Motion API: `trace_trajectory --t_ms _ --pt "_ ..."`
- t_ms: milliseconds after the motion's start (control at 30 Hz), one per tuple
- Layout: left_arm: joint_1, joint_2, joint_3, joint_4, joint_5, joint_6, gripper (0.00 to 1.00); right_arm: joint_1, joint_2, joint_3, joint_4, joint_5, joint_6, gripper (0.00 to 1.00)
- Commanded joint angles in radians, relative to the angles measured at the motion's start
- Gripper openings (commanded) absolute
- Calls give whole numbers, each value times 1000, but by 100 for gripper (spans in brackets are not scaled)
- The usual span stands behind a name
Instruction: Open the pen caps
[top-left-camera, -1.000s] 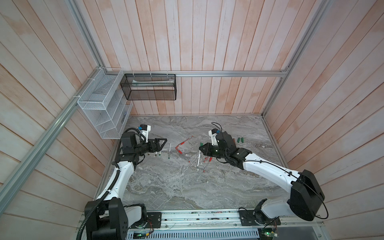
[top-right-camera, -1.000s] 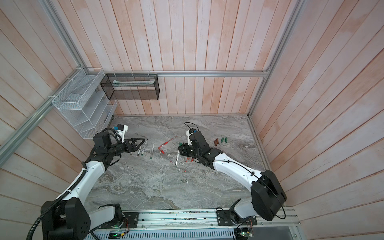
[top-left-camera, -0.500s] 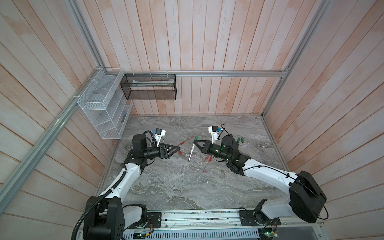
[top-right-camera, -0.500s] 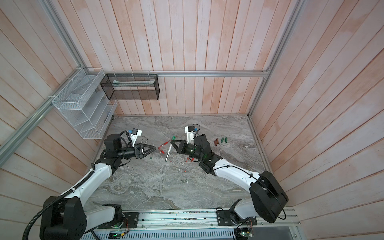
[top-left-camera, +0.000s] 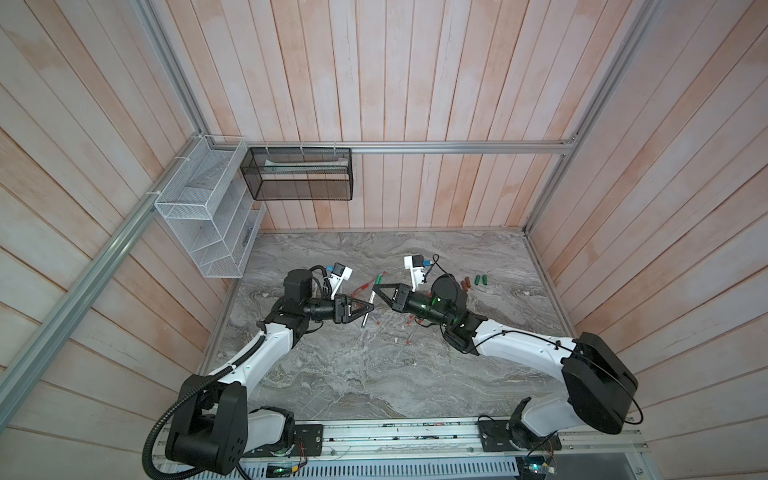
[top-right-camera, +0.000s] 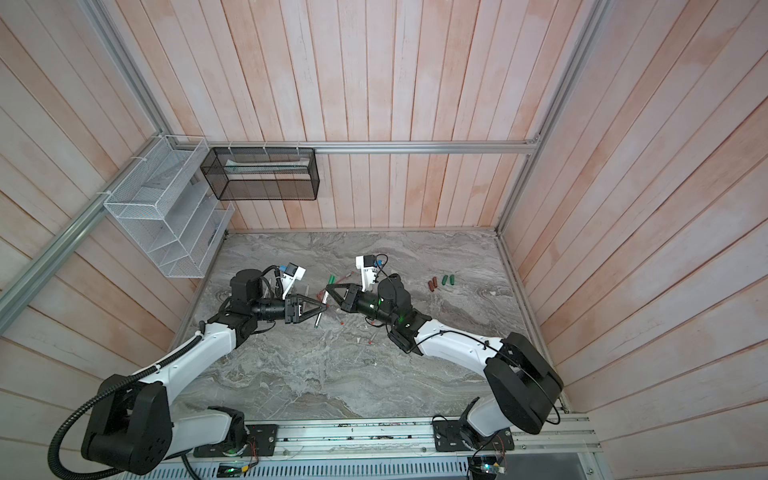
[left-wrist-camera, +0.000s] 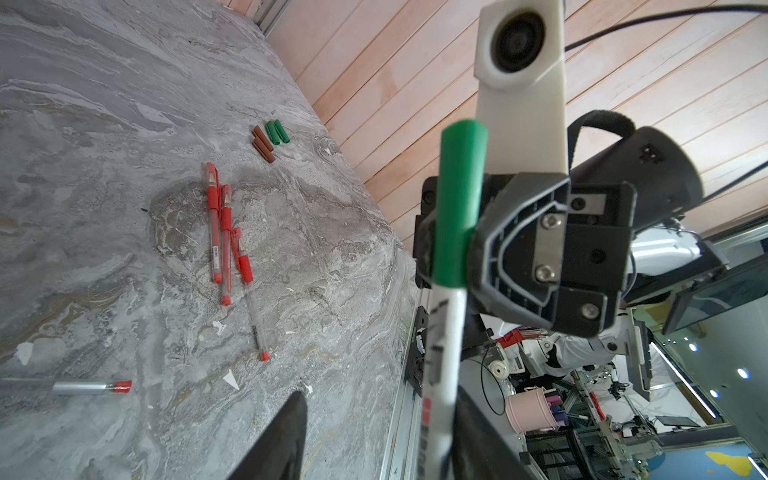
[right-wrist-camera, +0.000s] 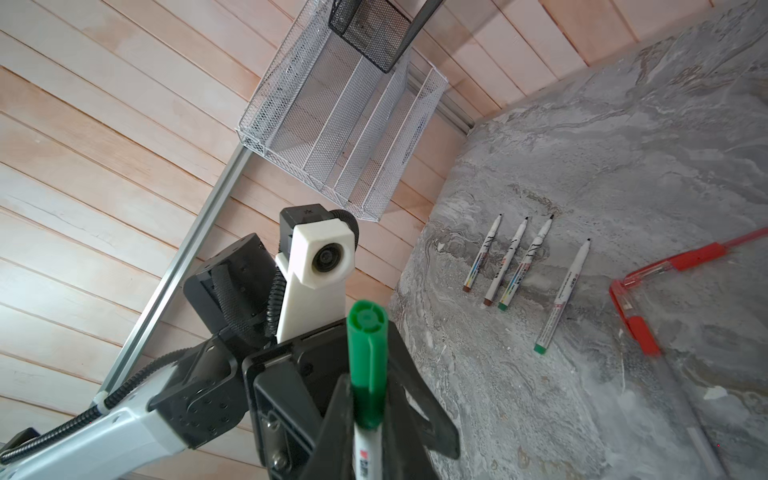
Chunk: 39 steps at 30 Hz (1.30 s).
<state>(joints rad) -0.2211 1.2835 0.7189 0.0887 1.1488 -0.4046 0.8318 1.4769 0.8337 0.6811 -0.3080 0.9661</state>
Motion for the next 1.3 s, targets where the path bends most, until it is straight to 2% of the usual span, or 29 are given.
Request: trace_trajectory --t_ms 0,200,333,500,700,800,933,1200,1267 --pt "-1 -3 19 11 1 4 43 13 7 5 51 4 3 5" --pt "1 -3 38 -30 -4 36 12 11 19 15 55 -3 1 6" --pt "0 -14 0 9 2 27 0 2 17 1 72 -7 7 12" --pt "-1 -9 2 9 11 26 0 -20 24 -12 143 -18 51 25" --pt "-1 -6 20 -1 13 17 0 -39 39 -2 148 -26 58 28" --pt "-4 -6 -3 47 20 1 0 -42 55 -2 162 -37 60 25" --pt "-4 -3 22 1 17 18 0 -45 72 22 167 -50 62 17" --pt "-10 -3 11 15 25 12 0 -48 105 29 201 -73 81 16" --pt "-15 -1 -1 36 22 11 0 -50 107 24 200 -68 80 10"
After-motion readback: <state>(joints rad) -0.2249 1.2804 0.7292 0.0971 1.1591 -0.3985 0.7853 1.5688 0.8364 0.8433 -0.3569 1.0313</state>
